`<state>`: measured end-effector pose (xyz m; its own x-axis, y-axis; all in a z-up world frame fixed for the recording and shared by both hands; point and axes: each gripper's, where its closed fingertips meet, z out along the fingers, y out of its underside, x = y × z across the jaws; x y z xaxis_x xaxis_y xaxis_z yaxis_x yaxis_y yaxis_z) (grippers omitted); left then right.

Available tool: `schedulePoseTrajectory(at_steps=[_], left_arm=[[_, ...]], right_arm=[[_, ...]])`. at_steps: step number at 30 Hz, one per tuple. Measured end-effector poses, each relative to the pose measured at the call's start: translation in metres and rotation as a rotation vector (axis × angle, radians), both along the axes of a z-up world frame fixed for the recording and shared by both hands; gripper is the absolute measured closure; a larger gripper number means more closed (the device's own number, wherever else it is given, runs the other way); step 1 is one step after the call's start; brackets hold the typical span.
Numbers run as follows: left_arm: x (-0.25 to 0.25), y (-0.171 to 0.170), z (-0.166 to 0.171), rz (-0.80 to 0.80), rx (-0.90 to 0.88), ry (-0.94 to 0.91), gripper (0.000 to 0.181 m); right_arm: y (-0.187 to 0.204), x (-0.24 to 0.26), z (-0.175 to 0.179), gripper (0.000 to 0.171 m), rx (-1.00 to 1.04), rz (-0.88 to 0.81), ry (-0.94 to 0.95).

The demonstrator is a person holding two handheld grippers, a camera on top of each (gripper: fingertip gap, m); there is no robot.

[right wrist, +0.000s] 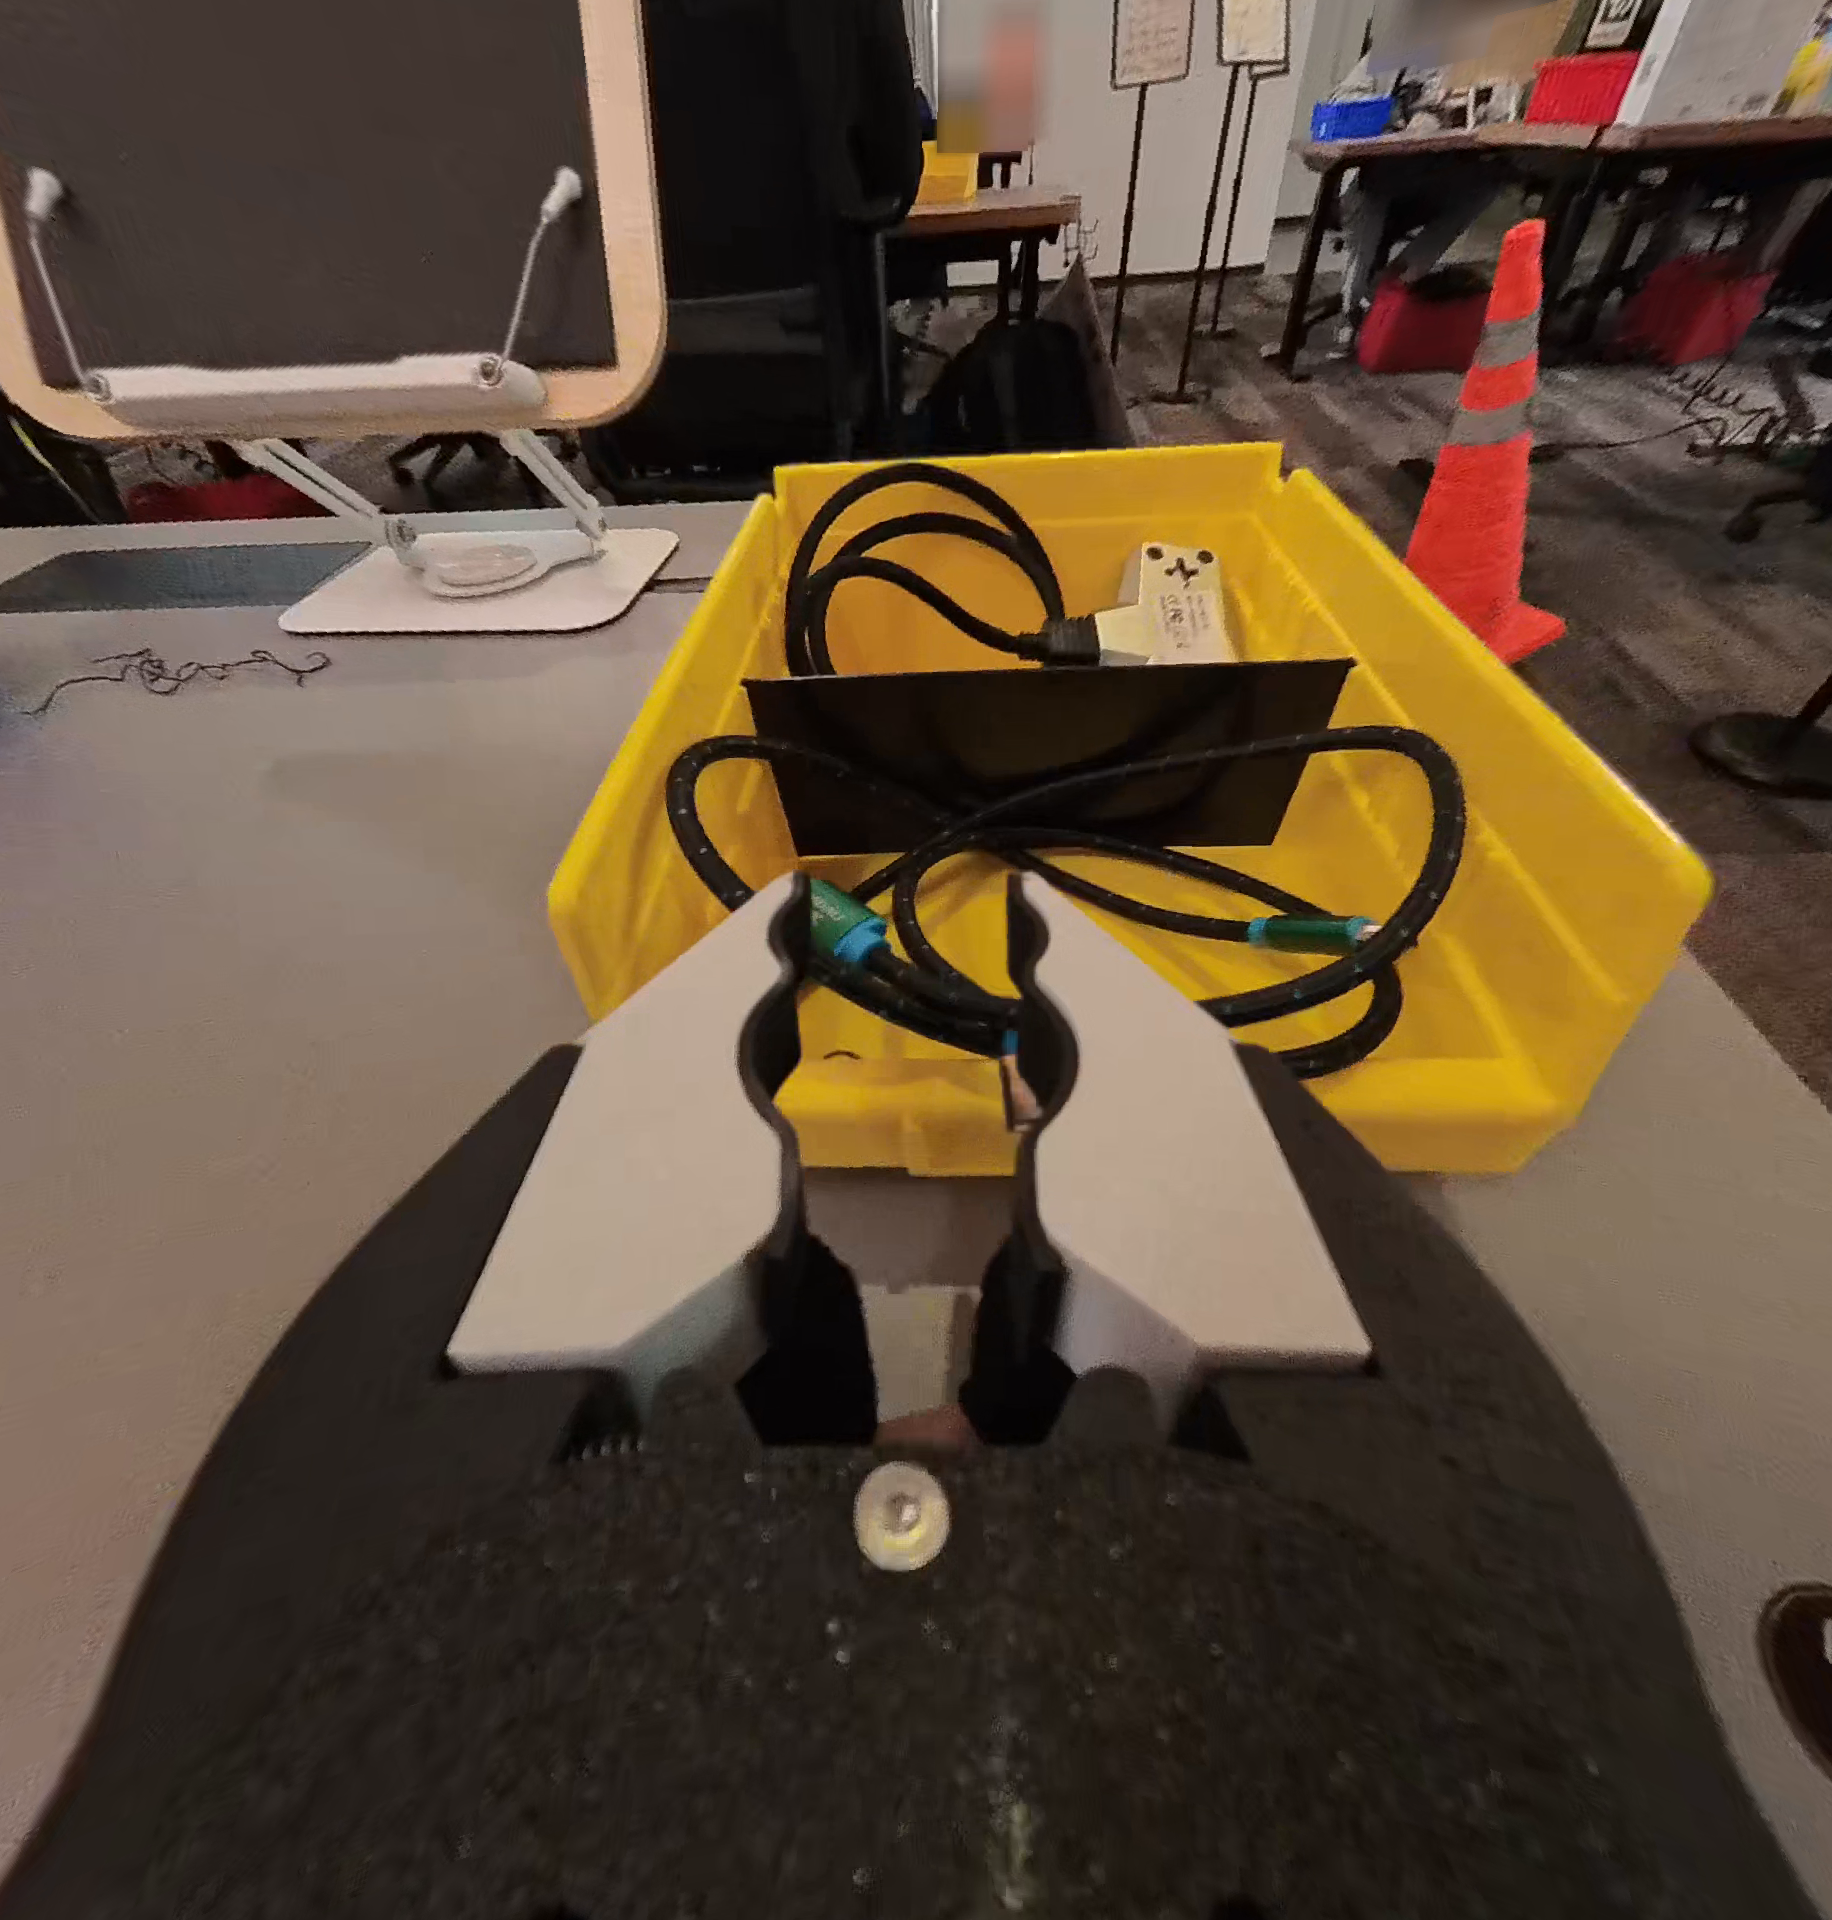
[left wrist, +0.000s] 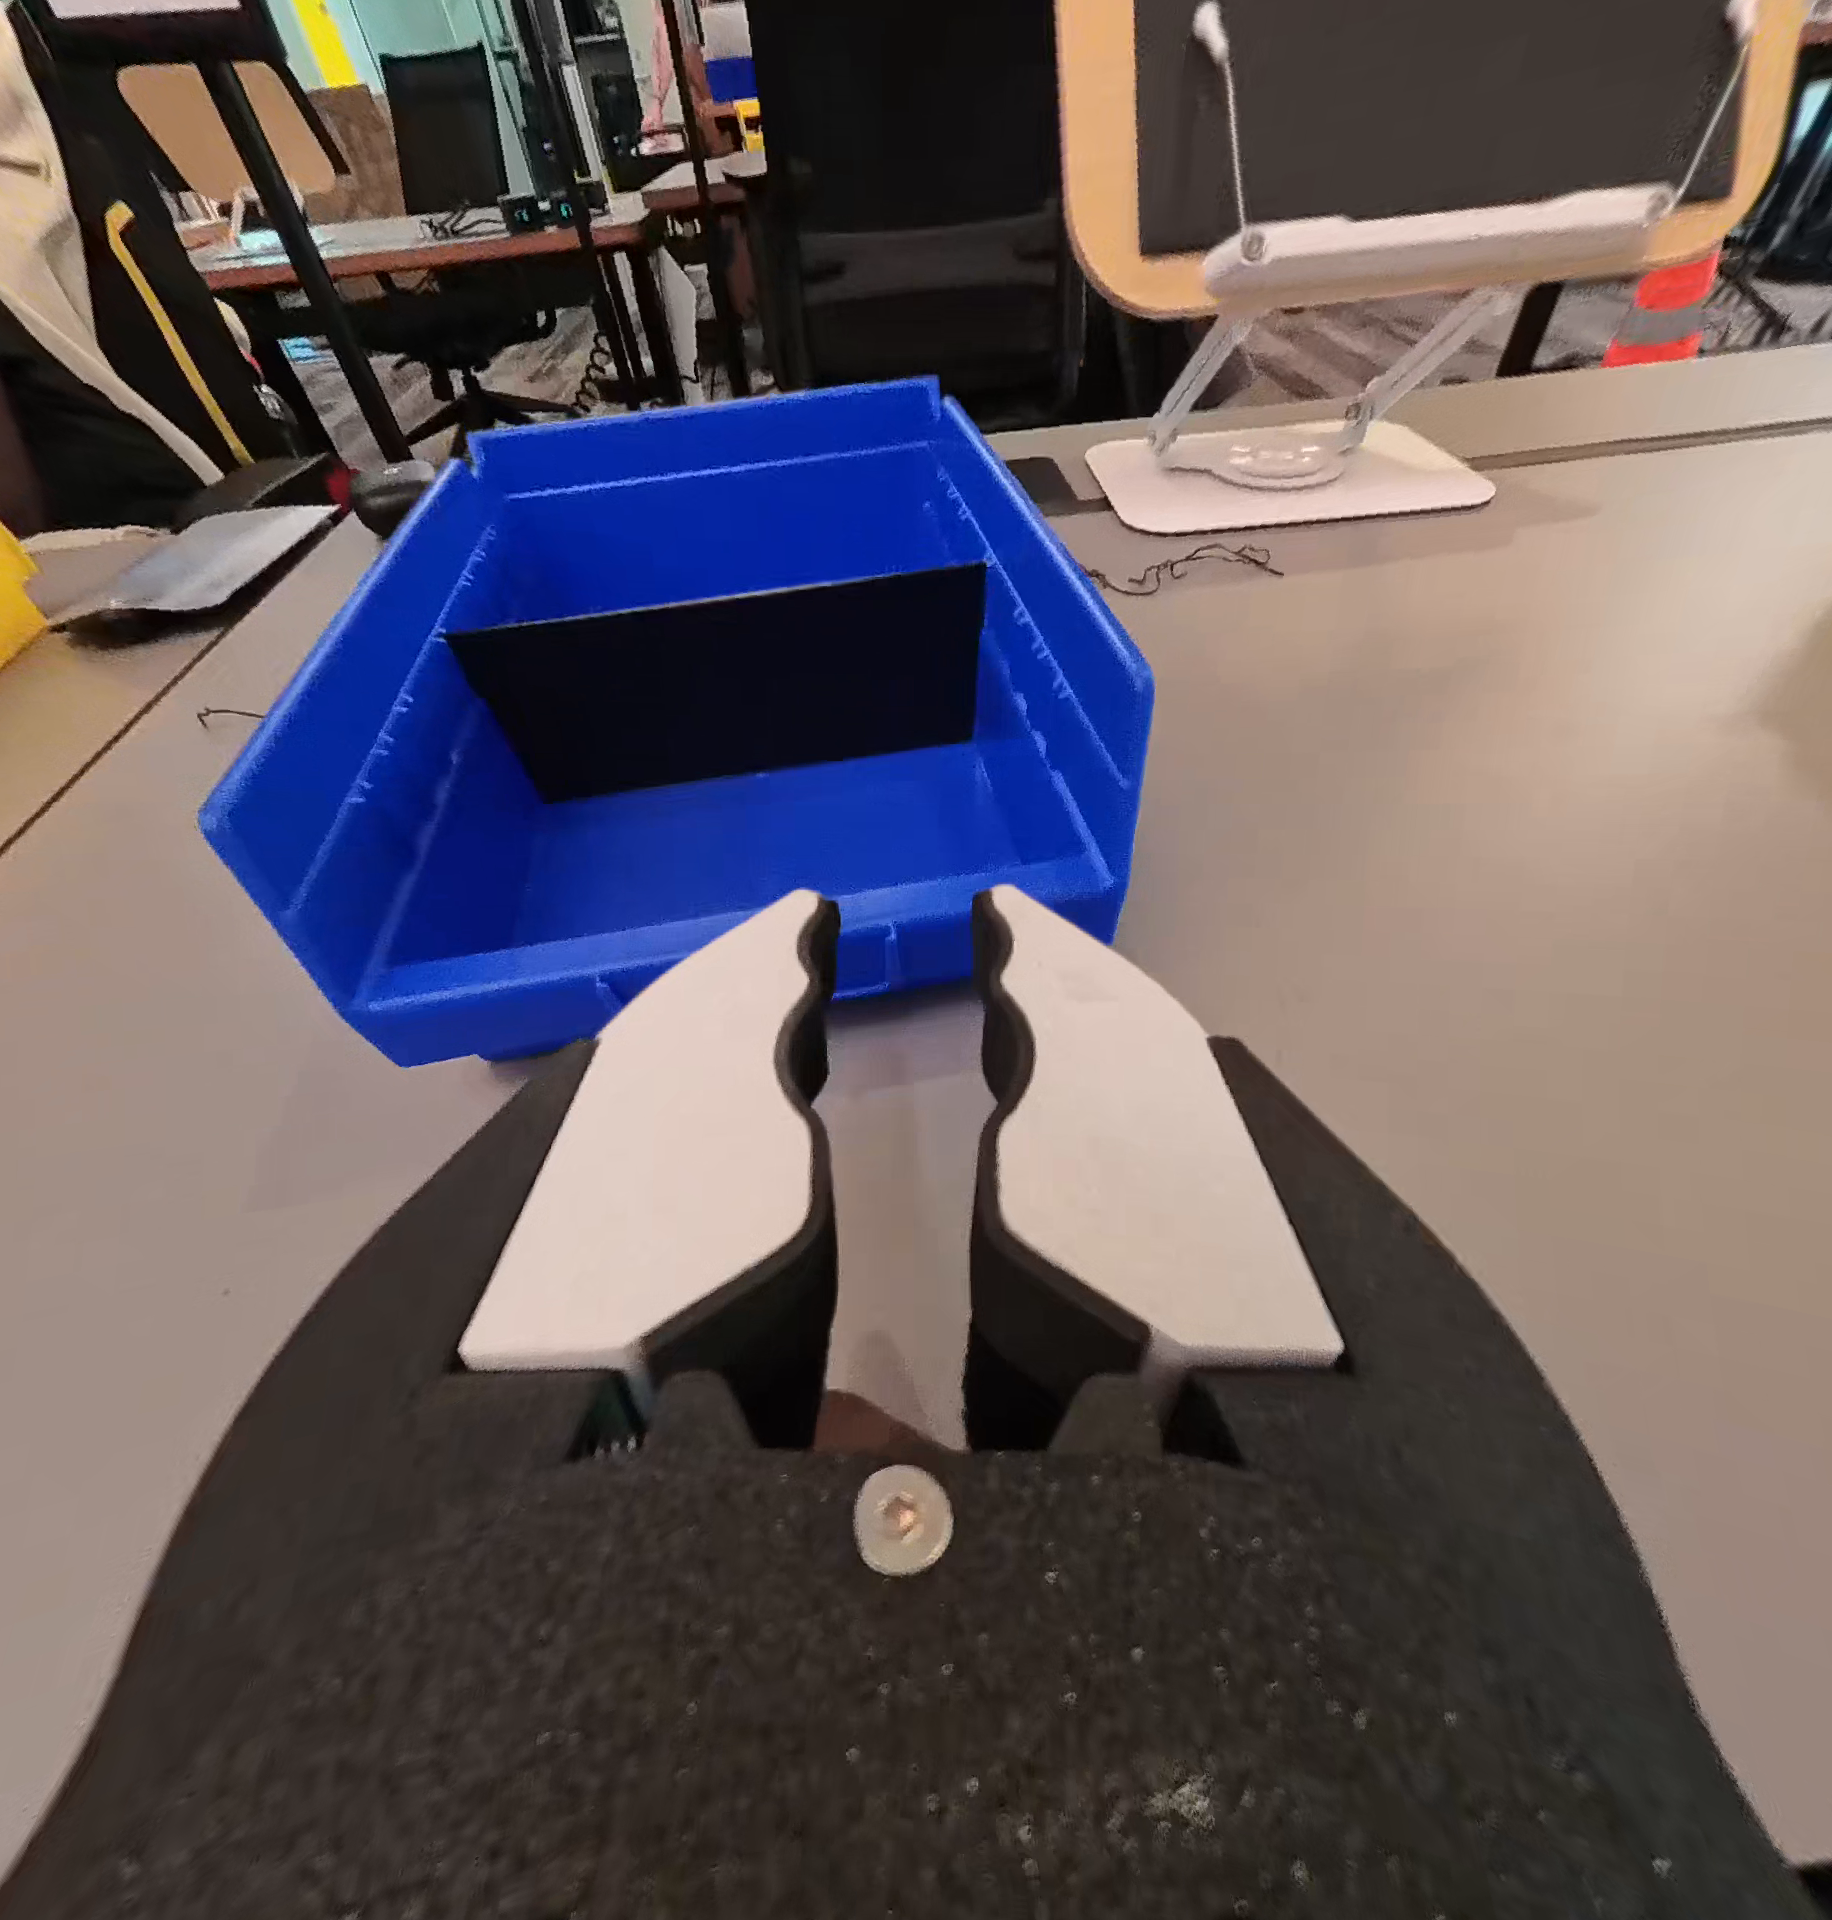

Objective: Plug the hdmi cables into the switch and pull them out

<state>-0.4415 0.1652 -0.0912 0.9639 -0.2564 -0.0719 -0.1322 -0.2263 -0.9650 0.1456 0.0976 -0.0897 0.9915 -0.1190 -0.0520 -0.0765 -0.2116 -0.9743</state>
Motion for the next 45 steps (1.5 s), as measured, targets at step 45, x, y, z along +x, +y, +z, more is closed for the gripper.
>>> schedulePoseTrajectory(at_steps=[45], left_arm=[[0.053,-0.037,-0.019,-0.179,-0.09,-0.011,0.154]], right_arm=[[0.002,-0.195,-0.019,0.116,-0.06,0.539,-0.009]])
